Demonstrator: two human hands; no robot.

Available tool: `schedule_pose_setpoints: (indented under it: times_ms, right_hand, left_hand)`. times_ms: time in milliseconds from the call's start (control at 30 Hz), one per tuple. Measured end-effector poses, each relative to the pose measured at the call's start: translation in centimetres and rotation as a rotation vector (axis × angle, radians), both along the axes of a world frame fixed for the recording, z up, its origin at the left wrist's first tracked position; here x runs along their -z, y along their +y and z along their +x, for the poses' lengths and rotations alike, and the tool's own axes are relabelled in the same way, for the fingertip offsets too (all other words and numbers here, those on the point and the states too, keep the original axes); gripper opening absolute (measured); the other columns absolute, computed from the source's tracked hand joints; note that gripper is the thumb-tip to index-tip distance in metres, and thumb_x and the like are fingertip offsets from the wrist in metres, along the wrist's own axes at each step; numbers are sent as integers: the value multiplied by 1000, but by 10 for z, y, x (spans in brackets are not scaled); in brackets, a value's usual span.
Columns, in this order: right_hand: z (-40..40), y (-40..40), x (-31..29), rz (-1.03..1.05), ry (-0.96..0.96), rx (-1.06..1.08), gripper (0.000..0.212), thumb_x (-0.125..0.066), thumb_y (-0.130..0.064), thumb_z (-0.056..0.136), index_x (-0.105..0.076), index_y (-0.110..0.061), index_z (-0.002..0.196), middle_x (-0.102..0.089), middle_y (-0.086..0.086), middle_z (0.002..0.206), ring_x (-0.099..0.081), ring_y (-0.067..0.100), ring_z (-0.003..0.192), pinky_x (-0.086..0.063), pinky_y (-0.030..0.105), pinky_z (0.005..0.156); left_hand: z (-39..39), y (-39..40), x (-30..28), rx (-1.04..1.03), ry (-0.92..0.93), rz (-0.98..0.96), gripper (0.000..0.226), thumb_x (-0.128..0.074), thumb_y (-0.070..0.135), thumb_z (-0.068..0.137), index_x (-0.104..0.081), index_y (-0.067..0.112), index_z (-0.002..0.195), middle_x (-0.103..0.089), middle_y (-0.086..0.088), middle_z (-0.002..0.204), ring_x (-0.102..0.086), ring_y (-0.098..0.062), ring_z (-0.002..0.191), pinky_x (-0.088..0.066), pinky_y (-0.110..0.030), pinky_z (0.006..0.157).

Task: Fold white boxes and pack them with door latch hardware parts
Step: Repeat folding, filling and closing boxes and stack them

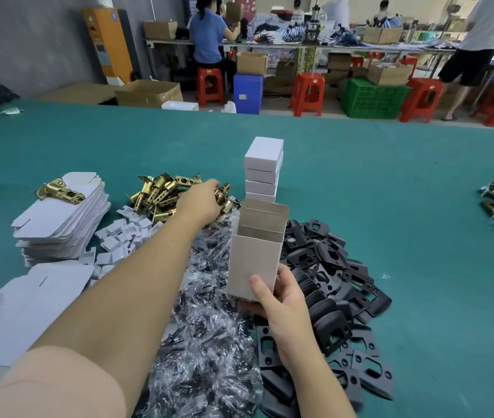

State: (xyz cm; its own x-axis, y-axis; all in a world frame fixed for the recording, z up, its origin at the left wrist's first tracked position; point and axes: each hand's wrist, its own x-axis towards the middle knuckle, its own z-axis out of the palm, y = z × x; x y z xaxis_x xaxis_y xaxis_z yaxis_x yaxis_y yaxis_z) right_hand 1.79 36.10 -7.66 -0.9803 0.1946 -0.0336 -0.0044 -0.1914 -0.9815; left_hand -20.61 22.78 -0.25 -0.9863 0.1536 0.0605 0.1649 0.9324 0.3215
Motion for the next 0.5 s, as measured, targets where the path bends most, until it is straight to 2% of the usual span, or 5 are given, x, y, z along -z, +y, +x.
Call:
schedule_pose_setpoints:
  times_ms: [133,200,300,433,500]
  right_hand:
    - [1,0,0,4,5,2,30,-73,-29,91,-63,-28,119,-76,-4,115,-73,19,107,-58,49,98]
    - [1,1,0,-4,-3,2,27,-73,-24,95,-63,-27,120,-76,-4,115,-73,19,107,-58,48,98]
    - [1,0,-1,0,-9,-2,28,-71,-22,96,-62,-28,122,-76,-5,116,-73,18,107,-59,47,98]
    - [2,-1,-3,-4,-6,-13,30,-74,-24,94,-62,-28,122,-76,-4,116,-73,20,108,-59,51,96]
    - [2,-2,-4,-15,3,-13,32,-75,-28,91,-63,-29,121,-75,-2,117,-73,23,108,-60,50,93]
  left_hand:
    - [7,-14,-14,25,62,4,48,-75,21,89,-58,27,133,-69,-2,121,-58,-21,88,-47,-33,67]
    - [16,-23,-21,43,66,80,37,-81,30,85,-64,24,117,-71,-3,109,-61,-22,88,-53,-36,72]
    - [34,-38,-35,74,131,192,28,-82,39,82,-65,21,95,-68,3,89,-62,-22,84,-51,-35,70]
    - [69,-50,-73,155,242,271,29,-84,43,79,-69,20,88,-67,4,79,-61,-17,78,-51,-34,68]
    - [89,-54,-98,203,289,351,28,-86,40,77,-70,21,87,-67,5,75,-63,-12,67,-53,-27,59]
